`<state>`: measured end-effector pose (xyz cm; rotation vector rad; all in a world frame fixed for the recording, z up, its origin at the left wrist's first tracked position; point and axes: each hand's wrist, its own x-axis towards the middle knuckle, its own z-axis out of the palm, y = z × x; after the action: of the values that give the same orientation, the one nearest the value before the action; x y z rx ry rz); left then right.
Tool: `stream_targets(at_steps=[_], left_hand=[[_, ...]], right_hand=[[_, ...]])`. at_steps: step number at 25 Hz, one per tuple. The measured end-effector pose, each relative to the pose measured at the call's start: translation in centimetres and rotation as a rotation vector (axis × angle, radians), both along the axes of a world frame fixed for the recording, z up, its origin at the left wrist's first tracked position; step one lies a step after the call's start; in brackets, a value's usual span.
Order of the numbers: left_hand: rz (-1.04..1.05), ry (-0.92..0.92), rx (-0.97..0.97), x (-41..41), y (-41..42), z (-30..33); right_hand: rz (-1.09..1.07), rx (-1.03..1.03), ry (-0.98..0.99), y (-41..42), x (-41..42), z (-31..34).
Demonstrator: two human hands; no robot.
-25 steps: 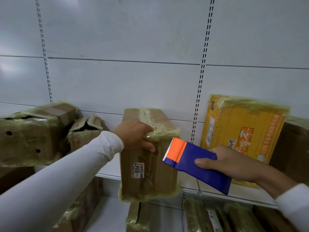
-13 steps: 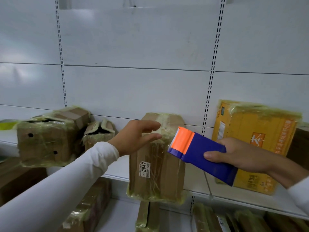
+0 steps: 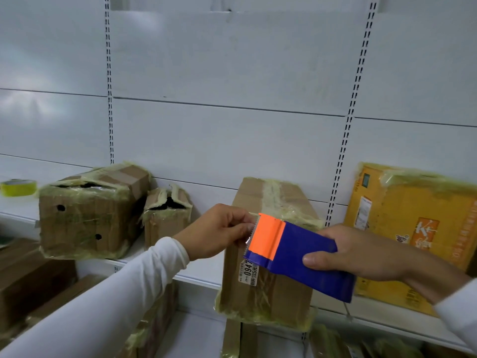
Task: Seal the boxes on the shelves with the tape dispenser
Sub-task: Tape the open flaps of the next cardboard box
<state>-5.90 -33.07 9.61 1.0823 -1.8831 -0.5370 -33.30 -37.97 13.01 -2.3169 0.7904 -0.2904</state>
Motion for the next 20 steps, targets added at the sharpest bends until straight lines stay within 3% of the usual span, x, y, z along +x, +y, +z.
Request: stream_targets(at_steps=[5, 12, 17, 20], left_hand=[[0.095, 0.182, -0.009, 5.9, -0.5, 1.1], [0.179, 0.192, 0.017, 6.3, -3.0, -0.2], [0.188, 0.132, 0.103, 6.3, -4.1, -1.1], [0.381, -0.027, 0.133, 6.8, -4.3, -1.8]], right_hand=[[-0.094, -0.042, 0.067, -0.3, -1.8, 3.8], [-0.240, -0.110, 0.208, -1.3, -0.7, 6.2], [-0.246, -0.053, 0.208, -1.6, 0.4, 6.2], [-0.271, -0.045, 0.213, -2.0, 0.4, 5.9]])
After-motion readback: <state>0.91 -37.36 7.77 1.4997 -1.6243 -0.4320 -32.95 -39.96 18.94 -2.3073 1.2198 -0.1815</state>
